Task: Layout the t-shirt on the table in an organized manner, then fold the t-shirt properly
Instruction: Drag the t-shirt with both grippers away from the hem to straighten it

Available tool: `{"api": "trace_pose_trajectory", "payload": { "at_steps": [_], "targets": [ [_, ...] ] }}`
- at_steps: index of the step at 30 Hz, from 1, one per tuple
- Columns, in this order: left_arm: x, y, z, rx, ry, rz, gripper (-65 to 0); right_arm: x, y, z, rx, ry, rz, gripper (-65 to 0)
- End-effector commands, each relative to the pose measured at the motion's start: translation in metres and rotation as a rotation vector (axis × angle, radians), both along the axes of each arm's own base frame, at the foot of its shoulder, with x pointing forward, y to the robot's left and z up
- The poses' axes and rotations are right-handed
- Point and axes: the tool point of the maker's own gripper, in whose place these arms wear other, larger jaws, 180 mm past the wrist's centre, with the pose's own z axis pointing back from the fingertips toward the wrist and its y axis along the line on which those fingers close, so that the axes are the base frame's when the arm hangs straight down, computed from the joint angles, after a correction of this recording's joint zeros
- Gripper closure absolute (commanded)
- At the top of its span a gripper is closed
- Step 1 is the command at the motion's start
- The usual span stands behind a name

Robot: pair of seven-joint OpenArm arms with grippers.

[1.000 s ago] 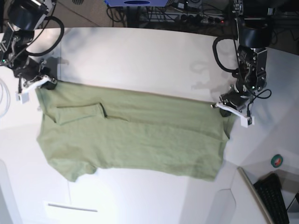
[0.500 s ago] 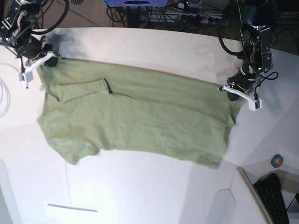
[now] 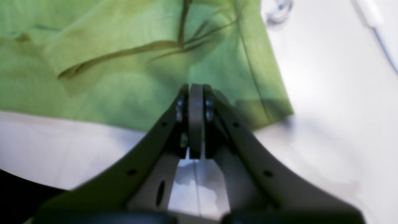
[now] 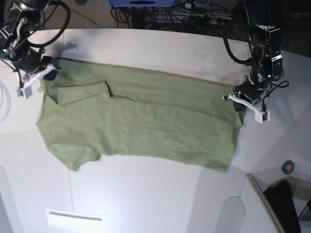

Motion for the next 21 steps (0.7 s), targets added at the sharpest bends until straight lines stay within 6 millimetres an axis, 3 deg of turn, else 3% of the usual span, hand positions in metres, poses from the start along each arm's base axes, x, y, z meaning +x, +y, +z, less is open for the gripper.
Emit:
{"api": "trace_pose_trajectory", "payload": {
  "at_steps": [1,5,7,14,19,21],
  "targets": [
    [0.009,0.009,0.007,0.014,-0.029,0.010,0.0,0.006,-0.003,0.004,0.004,-0.027,-0.005,0.0],
    [0.006,0.016,-0.009,0.011,-0.008,0.037,0.0,0.001,-0.006,-0.004,0.011,0.010,-0.066,0.0],
    [0.002,0.020,-0.014,0.011,0.007,0.046,0.0,-0.011,-0.007,-0.008,0.008,0.037,-0.076,0.0],
    [-0.041,0.033,-0.031,0.038,0.085,0.048,0.0,-0.052,-0.007,-0.018,-0.004,0.109,-0.074,0.0],
    [-0.059,0.028,-0.026,0.055,0.085,0.019,0.0,-0.068,0.000,-0.010,-0.018,0.104,-0.079,0.0],
    [-0.064,0.035,-0.017,0.062,0.066,0.041,0.0,-0.073,0.001,-0.005,-0.033,0.100,-0.074,0.0]
  ]
}}
